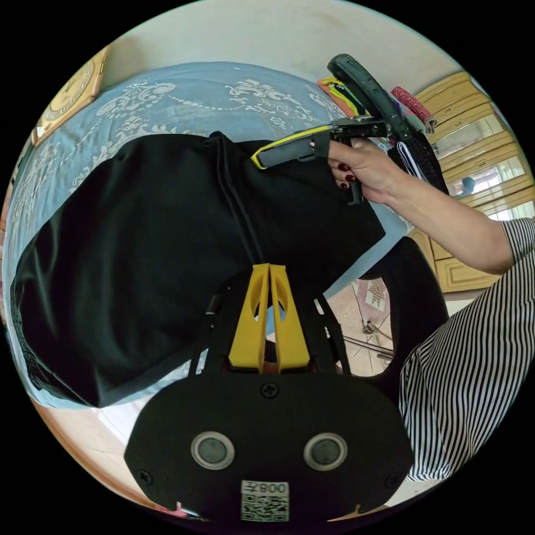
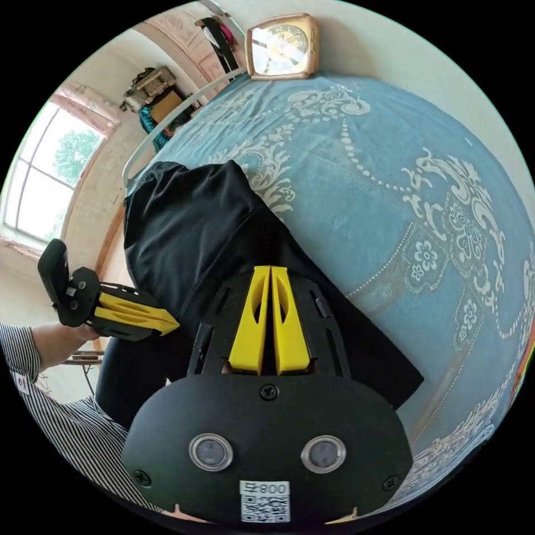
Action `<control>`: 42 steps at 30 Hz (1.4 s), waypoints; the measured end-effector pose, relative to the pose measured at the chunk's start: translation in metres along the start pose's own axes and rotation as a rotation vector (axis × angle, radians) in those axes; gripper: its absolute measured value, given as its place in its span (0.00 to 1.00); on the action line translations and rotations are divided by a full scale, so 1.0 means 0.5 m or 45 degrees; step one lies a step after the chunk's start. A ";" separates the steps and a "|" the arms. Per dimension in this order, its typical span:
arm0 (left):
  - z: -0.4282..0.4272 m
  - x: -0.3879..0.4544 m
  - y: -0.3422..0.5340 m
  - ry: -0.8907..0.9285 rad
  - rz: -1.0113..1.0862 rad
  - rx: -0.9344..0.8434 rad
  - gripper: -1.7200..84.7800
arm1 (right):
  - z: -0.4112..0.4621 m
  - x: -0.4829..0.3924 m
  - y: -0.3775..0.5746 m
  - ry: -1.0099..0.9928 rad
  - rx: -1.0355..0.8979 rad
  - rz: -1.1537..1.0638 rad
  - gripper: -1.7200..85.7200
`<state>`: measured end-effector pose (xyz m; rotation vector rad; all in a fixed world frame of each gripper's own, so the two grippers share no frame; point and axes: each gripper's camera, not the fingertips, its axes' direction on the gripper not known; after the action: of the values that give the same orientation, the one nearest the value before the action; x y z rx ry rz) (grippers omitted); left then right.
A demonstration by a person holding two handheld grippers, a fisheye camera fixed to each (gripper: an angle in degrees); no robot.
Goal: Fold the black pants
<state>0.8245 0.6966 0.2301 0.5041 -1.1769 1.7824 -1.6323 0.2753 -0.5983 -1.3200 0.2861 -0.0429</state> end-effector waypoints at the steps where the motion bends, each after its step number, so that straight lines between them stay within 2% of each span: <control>1: -0.001 0.005 0.004 -0.006 0.006 0.005 0.02 | 0.000 -0.015 -0.006 0.020 0.009 -0.030 0.02; 6: -0.004 0.046 0.027 -0.001 0.046 -0.007 0.02 | -0.010 -0.057 -0.002 0.172 0.091 -0.159 0.02; 8: -0.009 0.060 0.034 -0.006 0.042 -0.013 0.02 | -0.021 -0.058 -0.010 0.201 0.053 -0.160 0.02; 10: -0.020 0.084 0.043 -0.076 0.037 -0.006 0.02 | -0.035 -0.052 -0.022 0.229 0.003 -0.117 0.02; 12: -0.035 0.131 0.058 -0.236 0.063 0.036 0.02 | -0.060 -0.049 -0.024 0.225 0.073 -0.091 0.02; 14: -0.035 0.159 0.067 -0.284 0.082 0.034 0.02 | -0.080 -0.050 -0.033 0.184 0.127 -0.120 0.02; 17: -0.026 0.190 0.079 -0.317 0.087 0.004 0.02 | -0.060 -0.044 -0.062 0.165 0.071 -0.136 0.02; 22: -0.032 0.225 0.089 -0.307 0.070 0.000 0.02 | -0.037 -0.011 -0.098 0.090 0.002 -0.082 0.02; 27: -0.039 0.255 0.094 -0.247 0.045 -0.002 0.02 | -0.047 0.011 -0.084 0.121 -0.010 -0.098 0.02; 33: -0.062 0.314 0.101 -0.327 0.009 0.041 0.02 | -0.126 0.085 0.003 0.066 0.082 0.024 0.02; 38: -0.048 0.352 0.093 -0.341 0.027 -0.037 0.02 | -0.196 0.161 0.139 0.024 0.141 0.147 0.02; 42: -0.093 0.394 0.107 -0.389 0.002 0.072 0.02 | -0.242 0.234 0.241 -0.004 0.218 0.309 0.03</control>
<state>0.6866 0.8221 0.3259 0.8318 -1.3356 1.7866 -1.5631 0.1682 -0.7619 -1.1083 0.4285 0.1368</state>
